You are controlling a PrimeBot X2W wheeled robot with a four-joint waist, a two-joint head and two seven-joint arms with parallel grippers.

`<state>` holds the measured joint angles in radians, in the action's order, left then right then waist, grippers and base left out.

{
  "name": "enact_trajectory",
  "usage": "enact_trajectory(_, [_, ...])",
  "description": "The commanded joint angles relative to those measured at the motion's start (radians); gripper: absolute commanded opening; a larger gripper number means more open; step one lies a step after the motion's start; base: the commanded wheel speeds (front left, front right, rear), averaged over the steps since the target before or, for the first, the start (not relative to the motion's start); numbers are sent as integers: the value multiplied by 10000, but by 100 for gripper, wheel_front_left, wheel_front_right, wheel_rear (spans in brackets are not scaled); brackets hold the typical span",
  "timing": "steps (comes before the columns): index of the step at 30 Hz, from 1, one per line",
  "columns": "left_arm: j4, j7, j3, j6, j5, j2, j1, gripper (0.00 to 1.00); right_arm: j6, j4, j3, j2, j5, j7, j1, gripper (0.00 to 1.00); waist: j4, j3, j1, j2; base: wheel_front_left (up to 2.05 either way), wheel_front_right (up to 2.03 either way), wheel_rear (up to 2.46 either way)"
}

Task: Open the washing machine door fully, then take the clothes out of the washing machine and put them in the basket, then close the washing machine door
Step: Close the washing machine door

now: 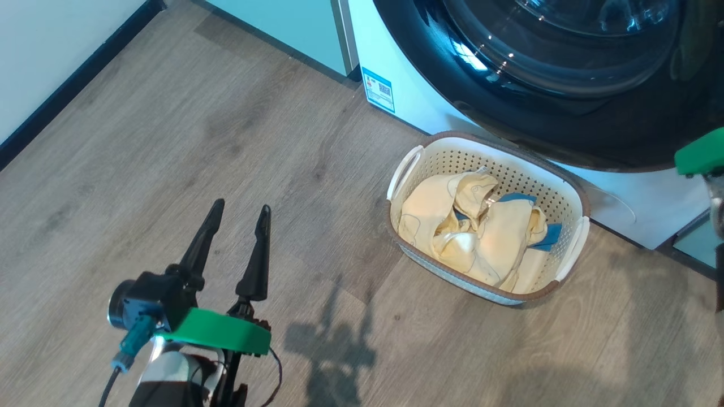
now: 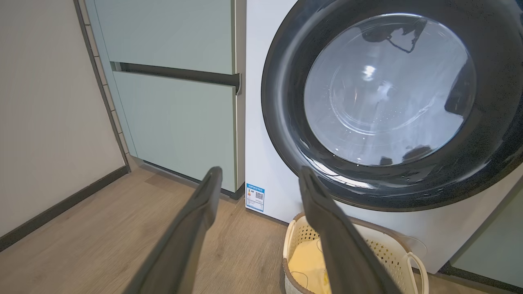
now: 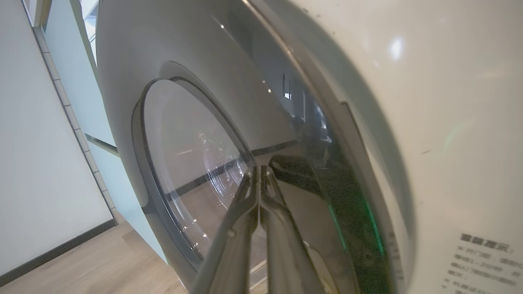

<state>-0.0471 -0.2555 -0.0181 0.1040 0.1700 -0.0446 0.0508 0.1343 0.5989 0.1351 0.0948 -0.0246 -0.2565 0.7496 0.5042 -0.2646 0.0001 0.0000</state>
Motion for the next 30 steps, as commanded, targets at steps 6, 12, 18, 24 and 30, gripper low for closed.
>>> enact_trajectory(6, [-220,-63,216,-25,173,-59,384,100,-36,84,323,41,89,-53,821,0,13,-12,-1,0,0,0,0])
enact_trajectory(12, [-149,-63,196,-92,180,-58,367,100,-36,234,176,-62,-28,-53,809,0,-13,76,-1,0,0,0,0])
enact_trajectory(18, [-94,-63,279,-72,61,-57,253,100,-36,-71,-701,-198,-410,-53,59,0,-171,326,-1,0,0,0,0])
enact_trajectory(24, [-79,-63,342,-4,-102,-57,109,100,-36,-1093,-1578,-311,-888,-53,-1306,0,-626,654,-1,0,0,0,0])
enact_trajectory(30, [-79,-63,480,94,-280,-61,2,100,-36,-2679,-2225,-386,-1246,-53,-3007,0,-1416,964,-1,0,0,0,0])
